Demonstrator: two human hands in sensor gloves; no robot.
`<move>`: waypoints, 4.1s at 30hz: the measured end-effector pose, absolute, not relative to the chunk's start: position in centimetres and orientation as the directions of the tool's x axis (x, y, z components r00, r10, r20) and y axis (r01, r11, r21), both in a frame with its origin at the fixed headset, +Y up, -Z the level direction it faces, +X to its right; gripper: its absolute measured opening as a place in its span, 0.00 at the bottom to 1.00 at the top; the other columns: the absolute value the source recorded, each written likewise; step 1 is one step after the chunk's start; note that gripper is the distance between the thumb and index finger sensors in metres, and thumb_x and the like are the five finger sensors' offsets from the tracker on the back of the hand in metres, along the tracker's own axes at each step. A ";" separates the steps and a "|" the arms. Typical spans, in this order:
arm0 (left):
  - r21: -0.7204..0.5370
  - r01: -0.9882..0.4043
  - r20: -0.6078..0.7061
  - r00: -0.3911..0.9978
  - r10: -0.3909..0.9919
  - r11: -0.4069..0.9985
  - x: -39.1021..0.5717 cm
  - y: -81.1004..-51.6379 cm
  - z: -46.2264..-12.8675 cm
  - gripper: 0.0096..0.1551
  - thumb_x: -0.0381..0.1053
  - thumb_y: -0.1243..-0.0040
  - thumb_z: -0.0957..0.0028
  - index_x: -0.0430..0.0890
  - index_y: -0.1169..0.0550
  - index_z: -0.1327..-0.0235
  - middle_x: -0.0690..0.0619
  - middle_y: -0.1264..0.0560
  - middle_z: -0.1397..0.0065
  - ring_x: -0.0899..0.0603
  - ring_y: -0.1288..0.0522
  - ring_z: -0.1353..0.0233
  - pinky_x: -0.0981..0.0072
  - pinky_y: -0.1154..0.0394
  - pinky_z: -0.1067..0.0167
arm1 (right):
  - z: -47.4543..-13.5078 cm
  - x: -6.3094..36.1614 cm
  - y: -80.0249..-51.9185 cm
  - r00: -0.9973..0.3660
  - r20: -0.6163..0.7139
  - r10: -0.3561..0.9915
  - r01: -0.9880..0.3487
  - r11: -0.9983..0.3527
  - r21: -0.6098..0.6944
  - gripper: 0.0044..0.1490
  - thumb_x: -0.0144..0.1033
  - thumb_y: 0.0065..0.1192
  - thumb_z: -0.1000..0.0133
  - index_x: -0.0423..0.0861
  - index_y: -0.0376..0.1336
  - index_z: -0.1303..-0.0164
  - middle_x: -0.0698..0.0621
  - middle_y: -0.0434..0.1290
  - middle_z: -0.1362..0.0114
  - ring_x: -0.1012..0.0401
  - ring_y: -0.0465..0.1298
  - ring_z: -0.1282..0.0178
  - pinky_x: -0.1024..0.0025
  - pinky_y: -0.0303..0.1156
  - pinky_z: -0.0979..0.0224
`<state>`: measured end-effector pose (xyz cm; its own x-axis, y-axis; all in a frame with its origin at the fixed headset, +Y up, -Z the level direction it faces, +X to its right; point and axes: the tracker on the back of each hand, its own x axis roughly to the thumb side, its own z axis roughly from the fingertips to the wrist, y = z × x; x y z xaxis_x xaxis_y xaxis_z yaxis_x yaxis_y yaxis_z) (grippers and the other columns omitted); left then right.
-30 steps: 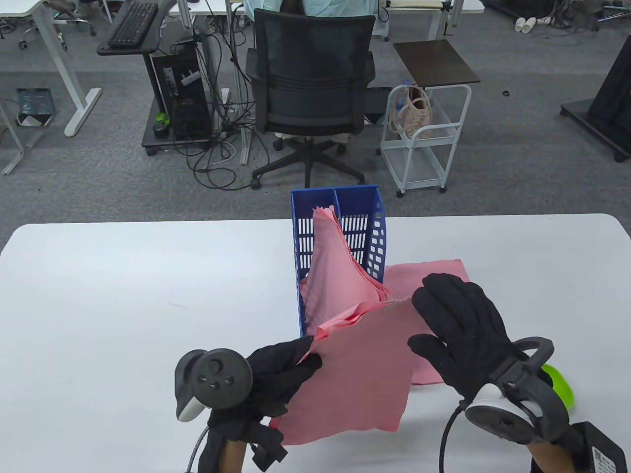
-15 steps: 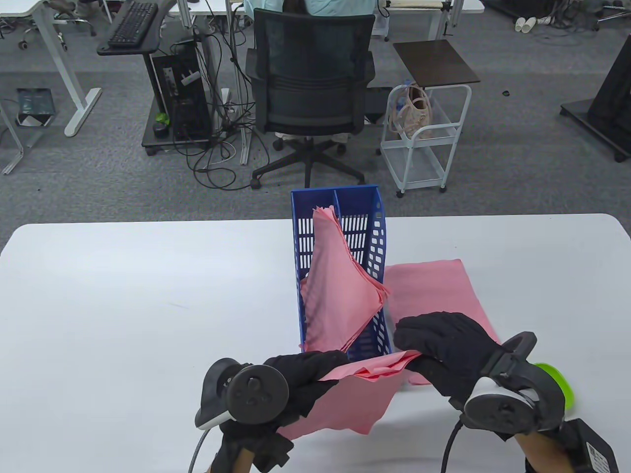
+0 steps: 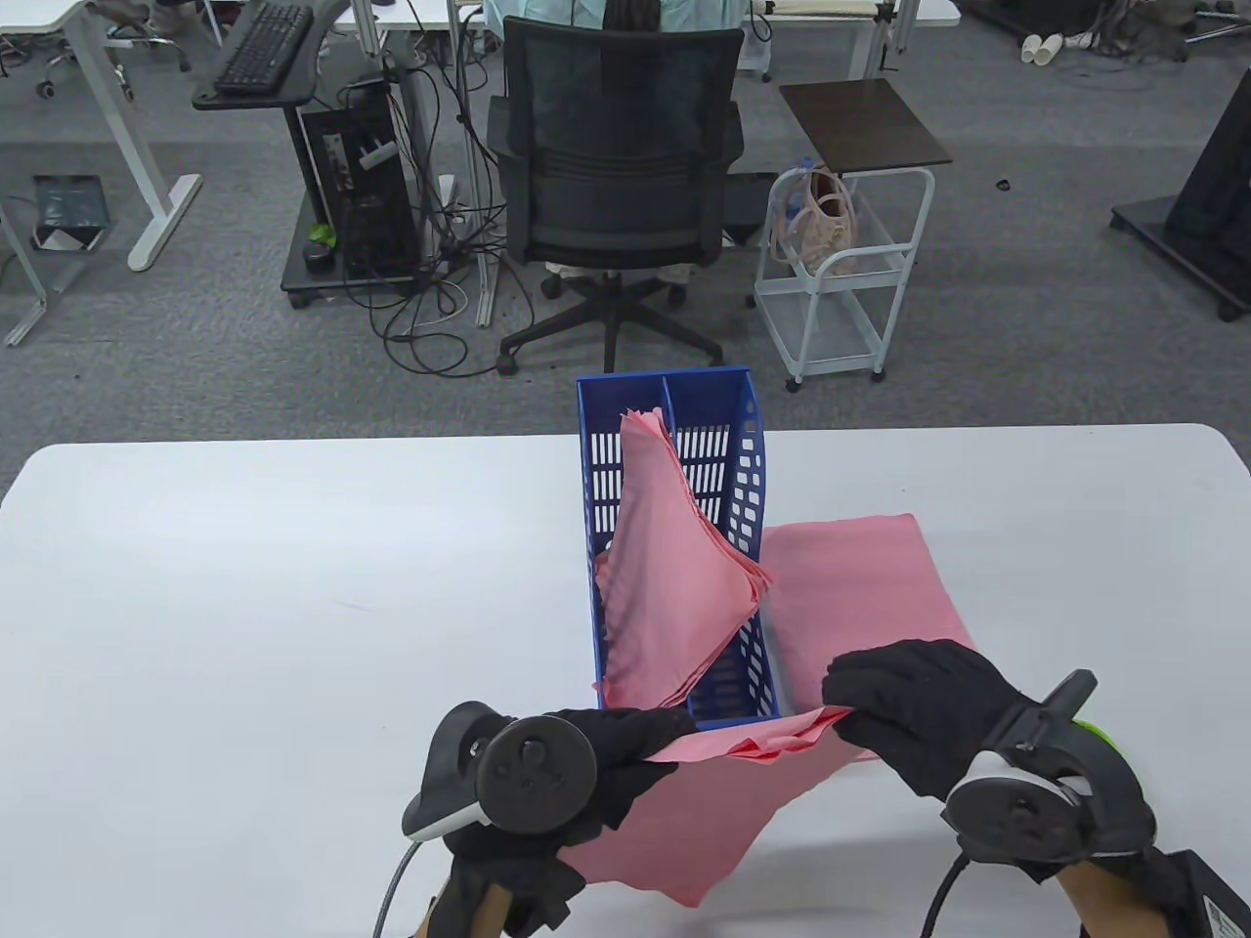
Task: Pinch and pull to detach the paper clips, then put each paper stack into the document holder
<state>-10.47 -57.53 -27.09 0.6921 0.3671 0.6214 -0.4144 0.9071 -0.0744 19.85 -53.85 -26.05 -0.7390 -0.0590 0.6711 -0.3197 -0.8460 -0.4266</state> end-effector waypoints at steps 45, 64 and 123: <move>-0.117 -0.735 0.629 0.466 0.622 0.668 -15.1 -57.0 -28.1 0.22 0.53 0.47 0.38 0.54 0.23 0.31 0.52 0.17 0.35 0.45 0.15 0.38 0.52 0.21 0.37 | -29.2 25.9 -59.8 -0.732 0.578 0.361 -0.505 -0.857 -0.104 0.45 0.62 0.50 0.43 0.46 0.58 0.20 0.39 0.67 0.19 0.45 0.75 0.27 0.53 0.71 0.26; -0.040 -0.667 0.630 0.561 0.537 0.744 -14.4 -57.1 -27.6 0.36 0.66 0.58 0.38 0.49 0.27 0.23 0.46 0.21 0.28 0.38 0.19 0.32 0.46 0.26 0.31 | -28.1 21.1 -58.7 -0.230 0.775 0.588 -0.689 -0.661 0.297 0.29 0.43 0.52 0.37 0.52 0.60 0.24 0.46 0.75 0.28 0.57 0.83 0.44 0.69 0.78 0.40; 0.296 -0.013 0.154 0.987 -0.034 0.955 -16.4 -63.9 -31.8 0.56 0.72 0.77 0.44 0.41 0.71 0.16 0.35 0.73 0.14 0.25 0.75 0.19 0.29 0.71 0.28 | -39.6 16.0 -66.9 -0.849 0.371 0.377 -0.432 -0.899 -0.074 0.46 0.52 0.43 0.36 0.37 0.43 0.14 0.29 0.55 0.16 0.40 0.69 0.25 0.51 0.69 0.26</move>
<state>-16.40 -63.86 -31.82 0.9875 -0.0342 0.1541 -0.0130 0.9552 0.2956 16.03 -66.91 -39.61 -0.8486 0.3774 0.3707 -0.4320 -0.8988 -0.0740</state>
